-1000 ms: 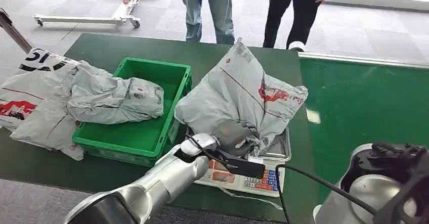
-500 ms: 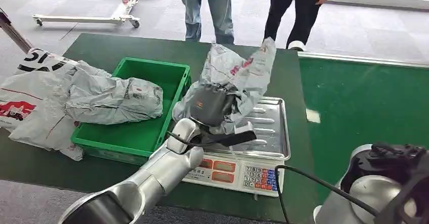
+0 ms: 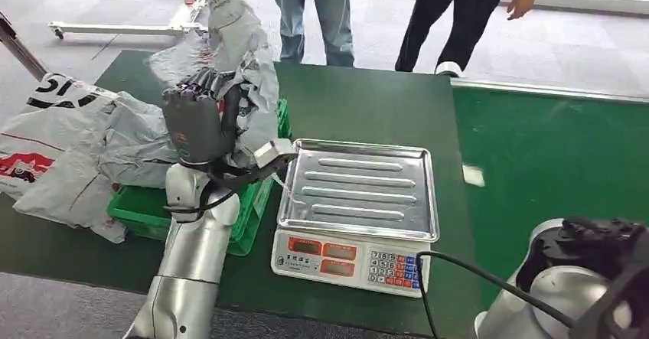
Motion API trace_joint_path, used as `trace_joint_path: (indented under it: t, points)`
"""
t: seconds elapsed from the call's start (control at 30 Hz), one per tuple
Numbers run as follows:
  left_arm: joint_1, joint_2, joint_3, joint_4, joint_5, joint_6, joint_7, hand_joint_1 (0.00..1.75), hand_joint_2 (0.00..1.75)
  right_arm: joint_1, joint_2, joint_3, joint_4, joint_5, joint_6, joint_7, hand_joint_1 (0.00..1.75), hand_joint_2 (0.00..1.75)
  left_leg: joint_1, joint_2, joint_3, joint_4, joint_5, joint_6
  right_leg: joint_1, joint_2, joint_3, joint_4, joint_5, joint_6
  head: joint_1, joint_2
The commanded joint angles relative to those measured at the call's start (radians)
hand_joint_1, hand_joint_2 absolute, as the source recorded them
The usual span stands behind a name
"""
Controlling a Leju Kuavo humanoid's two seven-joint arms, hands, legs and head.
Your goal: Moved the parcel from conveyor to table for the left to box.
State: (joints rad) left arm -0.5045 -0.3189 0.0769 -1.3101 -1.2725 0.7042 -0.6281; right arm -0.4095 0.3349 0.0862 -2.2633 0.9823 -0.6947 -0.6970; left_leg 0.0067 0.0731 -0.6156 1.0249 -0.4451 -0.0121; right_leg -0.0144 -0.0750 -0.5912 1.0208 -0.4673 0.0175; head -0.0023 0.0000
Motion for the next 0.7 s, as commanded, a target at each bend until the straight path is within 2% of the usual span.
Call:
trace_joint_path:
  t: [0.03, 0.1, 0.13, 0.17, 0.2, 0.23, 0.3, 0.33, 0.37, 0.4, 0.43, 0.47, 0.53, 0.6, 0.7]
  points:
    - [0.014, -0.021, 0.277, -0.359, -0.125, -0.006, -0.070, 1.75, 1.75, 0.023, 0.014, -0.027, 0.029, -0.010, -0.003, -0.001, 0.00, 1.75, 0.001, 0.000, 0.001, 0.000, -0.001, 0.000, 0.001, 0.008, 0.000, -0.001, 0.001, -0.001, 0.000, 0.000]
    - [0.006, -0.007, 0.327, -0.225, -0.222, -0.006, -0.050, 1.75, 1.75, 0.028, 0.010, -0.040, 0.019, -0.002, -0.003, -0.001, 0.00, 1.75, 0.002, -0.003, 0.003, -0.003, 0.000, 0.000, 0.001, 0.010, 0.002, -0.003, 0.001, -0.002, 0.000, 0.000]
    - [0.007, 0.181, 0.148, -0.109, -0.217, -0.006, 0.182, 1.75, 1.75, 0.015, -0.005, -0.065, 0.025, -0.016, -0.002, 0.000, 0.00, 1.75, 0.000, -0.003, 0.003, -0.002, 0.000, 0.000, 0.000, 0.005, 0.002, -0.002, 0.000, -0.001, 0.000, 0.000]
    - [0.027, 0.205, 0.058, -0.063, -0.298, -0.006, 0.304, 1.75, 1.75, 0.037, 0.005, -0.052, 0.004, -0.001, -0.003, -0.001, 0.00, 1.75, 0.001, -0.005, 0.005, -0.004, 0.001, 0.000, 0.000, 0.006, 0.004, -0.004, 0.001, -0.002, 0.000, 0.000]
    - [-0.014, 0.386, -0.245, 0.138, -0.298, -0.006, 0.598, 1.75, 1.75, 0.040, -0.007, -0.067, -0.006, -0.005, -0.003, -0.001, 0.00, 1.75, 0.001, -0.009, 0.007, -0.008, 0.003, 0.000, 0.000, 0.004, 0.007, -0.007, 0.001, -0.002, 0.000, 0.000]
    - [-0.093, 0.333, -0.378, 0.389, -0.298, -0.006, 0.684, 1.75, 1.75, 0.043, -0.005, -0.063, -0.011, 0.007, -0.003, -0.001, 0.00, 1.75, 0.001, -0.010, 0.008, -0.009, 0.003, 0.000, 0.000, 0.005, 0.007, -0.007, 0.002, -0.003, 0.000, 0.000]
    - [-0.093, 0.333, -0.378, 0.389, -0.298, -0.006, 0.684, 1.75, 1.75, 0.043, -0.005, -0.063, -0.011, 0.007, -0.003, -0.001, 0.00, 1.75, 0.001, -0.027, 0.003, -0.005, 0.006, 0.000, 0.000, -0.015, 0.007, -0.005, -0.001, -0.002, 0.000, 0.000]
    - [-0.093, 0.333, -0.378, 0.389, -0.298, -0.006, 0.684, 1.75, 1.75, 0.043, -0.005, -0.063, -0.011, 0.007, -0.003, -0.001, 0.00, 1.75, 0.002, -0.021, 0.003, -0.003, 0.006, -0.001, 0.000, -0.011, 0.002, -0.004, -0.001, -0.002, -0.001, 0.000]
    - [-0.093, 0.333, -0.378, 0.389, -0.298, -0.006, 0.684, 1.75, 1.75, 0.043, -0.005, -0.063, -0.011, 0.007, -0.003, -0.001, 0.00, 1.75, 0.001, -0.010, 0.003, -0.002, 0.005, -0.002, 0.000, -0.001, -0.003, -0.002, 0.001, -0.004, -0.001, 0.000]
    - [-0.160, 0.285, -0.373, 0.635, -0.262, -0.052, 0.626, 0.03, 1.75, 0.044, -0.010, -0.060, -0.012, 0.010, -0.003, -0.001, 0.00, 1.75, 0.001, -0.011, 0.001, -0.002, 0.005, -0.001, 0.000, -0.003, 0.000, -0.002, 0.001, -0.002, 0.000, 0.000]
    - [-0.188, 0.262, -0.371, 0.728, -0.238, -0.134, 0.575, 0.05, 1.75, 0.043, -0.014, -0.052, -0.005, 0.009, -0.003, -0.001, 0.00, 1.75, 0.002, -0.010, 0.001, -0.003, 0.005, -0.001, 0.001, 0.002, 0.000, -0.004, 0.002, -0.002, 0.000, 0.000]
    - [-0.199, 0.248, -0.357, 0.791, -0.216, -0.203, 0.555, 0.07, 1.75, 0.043, -0.015, -0.045, -0.001, 0.007, -0.003, -0.001, 0.00, 1.75, 0.001, -0.013, 0.003, -0.003, 0.005, -0.001, 0.000, -0.003, 0.003, -0.004, 0.001, -0.002, 0.000, 0.000]
    - [-0.211, 0.237, -0.357, 0.858, -0.215, -0.306, 0.552, 0.00, 1.75, 0.040, -0.013, -0.035, 0.006, 0.011, -0.003, -0.001, 0.00, 1.75, 0.000, -0.008, 0.005, -0.005, 0.006, -0.001, -0.002, 0.003, 0.002, -0.005, 0.003, -0.003, 0.000, 0.000]
    - [-0.207, 0.229, -0.346, 0.867, -0.199, -0.309, 0.529, 0.00, 1.75, 0.037, -0.009, -0.033, 0.008, 0.014, -0.003, -0.001, 0.00, 1.75, 0.000, -0.008, 0.004, -0.004, 0.005, -0.002, -0.003, 0.003, 0.003, -0.004, 0.004, -0.002, -0.001, 0.000]
    - [-0.207, 0.229, -0.346, 0.867, -0.199, -0.309, 0.529, 0.00, 1.75, 0.037, -0.009, -0.033, 0.008, 0.014, -0.003, -0.001, 0.00, 1.75, 0.001, -0.006, 0.004, -0.005, 0.005, -0.001, -0.001, 0.011, 0.000, -0.005, 0.006, -0.003, 0.000, 0.000]
